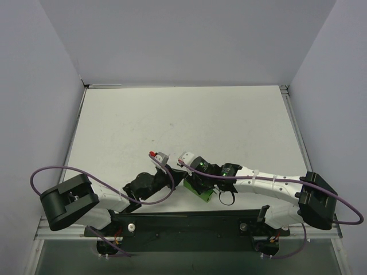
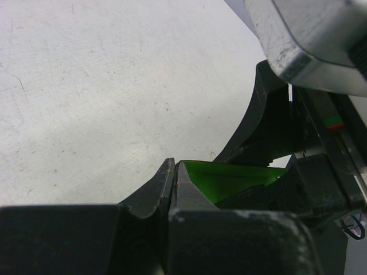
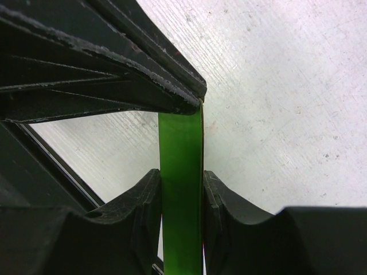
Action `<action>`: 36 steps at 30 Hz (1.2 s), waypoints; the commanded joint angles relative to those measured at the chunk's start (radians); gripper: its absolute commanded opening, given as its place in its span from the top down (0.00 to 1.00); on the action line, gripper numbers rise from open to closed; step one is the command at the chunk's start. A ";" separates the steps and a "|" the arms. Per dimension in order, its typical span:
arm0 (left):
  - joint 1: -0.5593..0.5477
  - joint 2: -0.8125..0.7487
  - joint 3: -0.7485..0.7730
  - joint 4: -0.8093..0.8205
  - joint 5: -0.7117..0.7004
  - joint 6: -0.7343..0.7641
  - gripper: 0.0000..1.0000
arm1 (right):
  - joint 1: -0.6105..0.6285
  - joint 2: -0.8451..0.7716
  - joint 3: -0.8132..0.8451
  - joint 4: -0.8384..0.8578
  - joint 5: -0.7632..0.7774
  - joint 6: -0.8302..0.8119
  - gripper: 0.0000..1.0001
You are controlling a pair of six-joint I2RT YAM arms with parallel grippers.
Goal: Fold the paper box
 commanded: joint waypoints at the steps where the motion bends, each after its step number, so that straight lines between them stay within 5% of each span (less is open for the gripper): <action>1: -0.016 0.023 -0.031 -0.057 0.013 -0.020 1.00 | -0.008 -0.001 -0.001 0.049 0.090 0.007 1.00; 36: -0.037 0.073 -0.066 -0.082 -0.027 -0.053 1.00 | -0.011 -0.030 0.007 0.037 0.074 0.022 1.00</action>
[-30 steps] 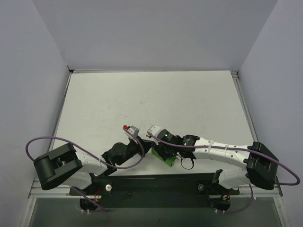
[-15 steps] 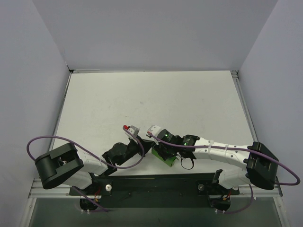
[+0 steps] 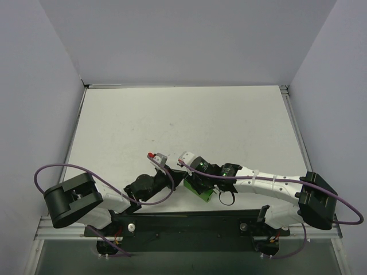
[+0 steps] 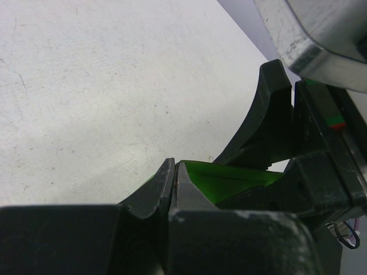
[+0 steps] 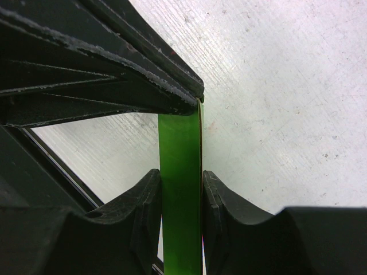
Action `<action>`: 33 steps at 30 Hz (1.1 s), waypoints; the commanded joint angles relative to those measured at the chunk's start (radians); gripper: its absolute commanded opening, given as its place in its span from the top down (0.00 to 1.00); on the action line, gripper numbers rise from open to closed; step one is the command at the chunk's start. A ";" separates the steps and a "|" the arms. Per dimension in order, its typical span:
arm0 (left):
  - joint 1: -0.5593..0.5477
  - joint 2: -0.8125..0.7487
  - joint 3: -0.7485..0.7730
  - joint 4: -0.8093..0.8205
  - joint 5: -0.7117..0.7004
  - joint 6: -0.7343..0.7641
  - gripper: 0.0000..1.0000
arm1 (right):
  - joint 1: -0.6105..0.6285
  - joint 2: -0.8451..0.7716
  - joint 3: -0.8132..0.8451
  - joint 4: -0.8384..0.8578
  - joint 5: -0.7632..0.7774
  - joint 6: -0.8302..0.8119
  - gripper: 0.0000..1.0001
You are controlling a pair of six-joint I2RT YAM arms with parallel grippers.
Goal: Fold the paper box
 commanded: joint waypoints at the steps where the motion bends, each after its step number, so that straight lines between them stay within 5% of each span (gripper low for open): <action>1: -0.023 0.039 -0.047 -0.152 0.010 -0.021 1.00 | -0.011 -0.028 0.010 0.032 0.069 0.020 1.00; 33: -0.056 0.163 -0.064 -0.049 -0.057 0.114 1.00 | -0.014 -0.040 0.044 -0.011 0.009 0.030 1.00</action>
